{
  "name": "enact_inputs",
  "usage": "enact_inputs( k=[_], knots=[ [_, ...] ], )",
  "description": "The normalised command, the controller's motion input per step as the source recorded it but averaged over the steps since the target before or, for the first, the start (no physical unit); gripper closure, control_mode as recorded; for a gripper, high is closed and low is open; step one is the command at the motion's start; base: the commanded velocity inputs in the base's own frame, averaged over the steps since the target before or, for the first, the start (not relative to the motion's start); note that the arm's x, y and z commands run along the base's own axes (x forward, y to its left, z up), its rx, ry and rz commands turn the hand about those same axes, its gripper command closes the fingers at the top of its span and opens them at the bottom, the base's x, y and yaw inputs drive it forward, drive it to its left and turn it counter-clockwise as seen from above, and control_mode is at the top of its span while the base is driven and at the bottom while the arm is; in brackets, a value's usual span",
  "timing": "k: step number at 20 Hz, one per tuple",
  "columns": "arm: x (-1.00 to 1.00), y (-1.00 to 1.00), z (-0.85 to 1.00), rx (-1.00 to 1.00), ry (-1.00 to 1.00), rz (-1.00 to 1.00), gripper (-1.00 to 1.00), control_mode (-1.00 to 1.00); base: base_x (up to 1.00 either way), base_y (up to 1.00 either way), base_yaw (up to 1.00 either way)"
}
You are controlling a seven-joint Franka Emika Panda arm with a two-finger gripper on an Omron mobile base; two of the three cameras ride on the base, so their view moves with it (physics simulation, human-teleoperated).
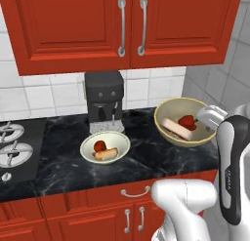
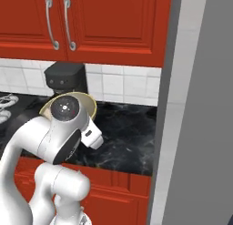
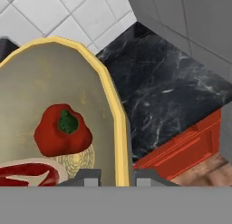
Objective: Place the bowl containing the steak and bell pepper in the microwave. Close the microwave door and press the start button to microwave the meal.
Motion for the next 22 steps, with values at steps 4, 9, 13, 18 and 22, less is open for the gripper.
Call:
enact_inputs(
  k=[4,9,13,18,22],
  knots=[
    [0.0,0.0,0.0,0.0,0.0,0.0,1.0,1.0,-0.74,0.3,0.0],
    [0.0,0.0,0.0,0.0,0.0,0.0,1.0,1.0,-0.58,0.33,0.0],
    [0.0,0.0,0.0,0.0,0.0,0.0,1.0,1.0,-0.49,0.39,0.0],
    [0.0,0.0,0.0,0.0,0.0,0.0,1.0,1.0,-0.52,0.47,0.0],
    [0.0,0.0,0.0,0.0,0.0,0.0,1.0,1.0,-0.29,0.69,0.03]
  ],
)
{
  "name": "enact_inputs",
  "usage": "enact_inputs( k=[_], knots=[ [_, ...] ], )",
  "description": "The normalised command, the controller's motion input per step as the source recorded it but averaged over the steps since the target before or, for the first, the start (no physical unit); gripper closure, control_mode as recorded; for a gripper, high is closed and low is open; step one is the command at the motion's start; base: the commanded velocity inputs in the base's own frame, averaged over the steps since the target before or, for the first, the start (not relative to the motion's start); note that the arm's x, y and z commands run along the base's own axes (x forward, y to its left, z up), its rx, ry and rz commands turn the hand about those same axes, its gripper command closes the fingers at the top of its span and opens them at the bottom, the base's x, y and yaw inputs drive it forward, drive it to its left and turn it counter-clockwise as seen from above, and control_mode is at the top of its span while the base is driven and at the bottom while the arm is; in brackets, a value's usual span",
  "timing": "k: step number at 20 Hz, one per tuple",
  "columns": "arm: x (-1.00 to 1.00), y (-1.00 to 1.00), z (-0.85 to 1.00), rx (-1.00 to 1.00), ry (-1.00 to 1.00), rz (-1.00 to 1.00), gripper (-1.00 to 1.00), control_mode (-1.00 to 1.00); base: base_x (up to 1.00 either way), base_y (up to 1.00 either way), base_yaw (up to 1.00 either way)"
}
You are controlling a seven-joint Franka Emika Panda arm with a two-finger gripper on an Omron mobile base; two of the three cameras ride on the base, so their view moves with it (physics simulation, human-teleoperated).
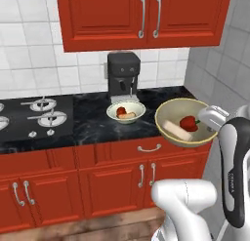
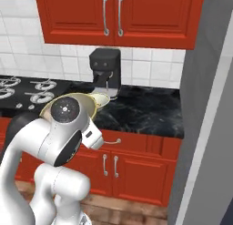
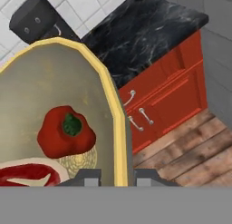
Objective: Place the bowl containing the steak and bell pepper in the microwave. Close the microwave door and press the start button to microwave the meal.
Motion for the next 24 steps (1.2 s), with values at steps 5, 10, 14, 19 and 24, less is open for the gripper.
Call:
enact_inputs(
  k=[5,10,14,19,24],
  knots=[
    [0.0,0.0,0.0,0.0,0.0,0.0,1.0,1.0,0.06,0.73,0.38],
    [0.0,0.0,0.0,0.0,0.0,0.0,1.0,1.0,0.33,0.49,0.65],
    [0.0,0.0,0.0,0.0,0.0,0.0,1.0,1.0,0.36,0.23,0.77],
    [0.0,0.0,0.0,0.0,0.0,0.0,1.0,1.0,0.44,0.12,0.77],
    [0.0,0.0,0.0,0.0,0.0,0.0,1.0,1.0,0.75,0.01,0.71]
  ],
)
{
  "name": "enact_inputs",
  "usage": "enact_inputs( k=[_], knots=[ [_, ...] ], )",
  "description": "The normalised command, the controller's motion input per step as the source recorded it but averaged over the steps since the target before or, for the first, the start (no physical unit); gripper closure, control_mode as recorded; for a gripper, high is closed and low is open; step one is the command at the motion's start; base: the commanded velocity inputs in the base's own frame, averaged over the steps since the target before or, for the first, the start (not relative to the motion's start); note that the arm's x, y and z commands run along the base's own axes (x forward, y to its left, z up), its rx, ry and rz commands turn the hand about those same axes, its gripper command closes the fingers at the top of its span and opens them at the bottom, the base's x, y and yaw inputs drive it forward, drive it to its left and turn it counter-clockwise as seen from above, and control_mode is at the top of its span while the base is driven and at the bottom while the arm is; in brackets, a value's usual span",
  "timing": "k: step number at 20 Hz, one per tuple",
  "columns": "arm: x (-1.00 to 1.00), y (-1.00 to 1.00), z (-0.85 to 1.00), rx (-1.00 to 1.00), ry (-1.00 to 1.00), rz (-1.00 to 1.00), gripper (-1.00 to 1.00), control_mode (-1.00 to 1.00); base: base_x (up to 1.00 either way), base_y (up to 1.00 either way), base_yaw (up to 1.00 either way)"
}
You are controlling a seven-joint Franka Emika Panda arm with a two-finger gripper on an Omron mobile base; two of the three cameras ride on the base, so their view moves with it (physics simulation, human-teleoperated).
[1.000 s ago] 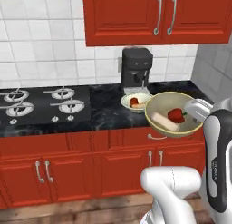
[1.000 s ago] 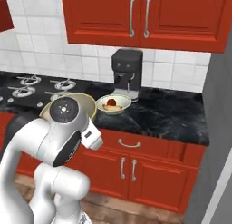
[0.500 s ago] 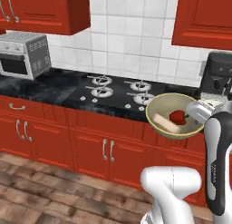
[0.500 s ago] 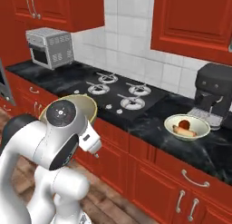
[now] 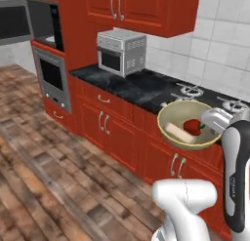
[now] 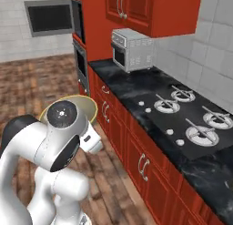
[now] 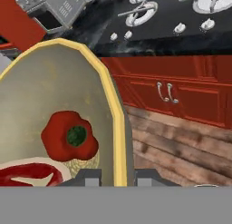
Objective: Place the bowl containing the steak and bell pepper in the microwave. Close the microwave door and press the start button to microwave the meal.
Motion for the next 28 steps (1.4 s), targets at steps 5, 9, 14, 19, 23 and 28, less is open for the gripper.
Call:
enact_inputs(
  k=[5,9,14,19,23,28],
  knots=[
    [0.0,0.0,0.0,0.0,0.0,0.0,1.0,1.0,1.0,0.0,0.55],
    [0.0,0.0,0.0,0.0,0.0,0.0,1.0,1.0,1.0,0.0,0.47],
    [0.0,0.0,0.0,0.0,0.0,0.0,1.0,1.0,1.0,0.0,0.35],
    [0.0,0.0,0.0,0.0,0.0,0.0,1.0,1.0,1.0,0.0,0.06],
    [0.0,0.0,0.0,0.0,0.0,0.0,1.0,1.0,1.0,0.03,-0.04],
    [0.0,0.0,0.0,0.0,0.0,0.0,1.0,1.0,1.0,0.13,-0.13]
  ],
)
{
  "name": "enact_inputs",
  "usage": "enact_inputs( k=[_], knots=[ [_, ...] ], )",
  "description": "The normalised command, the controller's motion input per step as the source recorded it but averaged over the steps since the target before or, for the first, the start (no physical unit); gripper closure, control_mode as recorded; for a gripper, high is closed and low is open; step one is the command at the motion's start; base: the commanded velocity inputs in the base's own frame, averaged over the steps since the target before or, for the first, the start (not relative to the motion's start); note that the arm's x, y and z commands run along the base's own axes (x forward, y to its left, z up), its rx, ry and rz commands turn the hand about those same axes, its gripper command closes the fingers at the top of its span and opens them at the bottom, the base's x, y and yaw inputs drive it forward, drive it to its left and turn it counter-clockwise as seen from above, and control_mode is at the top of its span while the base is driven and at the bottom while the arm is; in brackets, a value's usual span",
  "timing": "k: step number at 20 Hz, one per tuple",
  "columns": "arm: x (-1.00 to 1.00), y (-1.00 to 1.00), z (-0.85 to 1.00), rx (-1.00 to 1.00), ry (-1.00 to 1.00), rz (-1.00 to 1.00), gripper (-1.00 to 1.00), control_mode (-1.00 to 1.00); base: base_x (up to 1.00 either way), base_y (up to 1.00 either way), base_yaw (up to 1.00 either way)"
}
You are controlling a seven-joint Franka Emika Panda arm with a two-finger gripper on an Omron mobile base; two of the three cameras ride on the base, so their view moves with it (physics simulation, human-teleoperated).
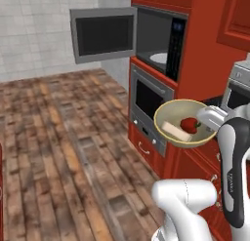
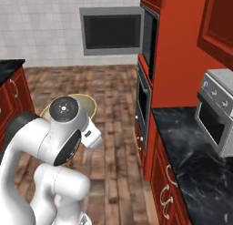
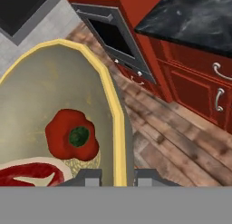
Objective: Place the bowl containing the steak and bell pepper in the microwave. Close the microwave door and press the start button to microwave the meal.
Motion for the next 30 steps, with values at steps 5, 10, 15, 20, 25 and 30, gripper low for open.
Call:
enact_inputs(
  k=[5,10,15,20,25,30],
  knots=[
    [0.0,0.0,0.0,0.0,0.0,0.0,1.0,1.0,1.0,0.23,-0.24],
    [0.0,0.0,0.0,0.0,0.0,0.0,1.0,1.0,1.0,0.14,-0.31],
    [0.0,0.0,0.0,0.0,0.0,0.0,1.0,1.0,1.0,0.21,-0.36],
    [0.0,0.0,0.0,0.0,0.0,0.0,1.0,1.0,0.91,0.2,-0.38],
    [0.0,0.0,0.0,0.0,0.0,0.0,1.0,1.0,0.73,0.23,-0.39],
    [0.0,0.0,0.0,0.0,0.0,0.0,1.0,1.0,0.6,0.14,-0.39]
  ],
)
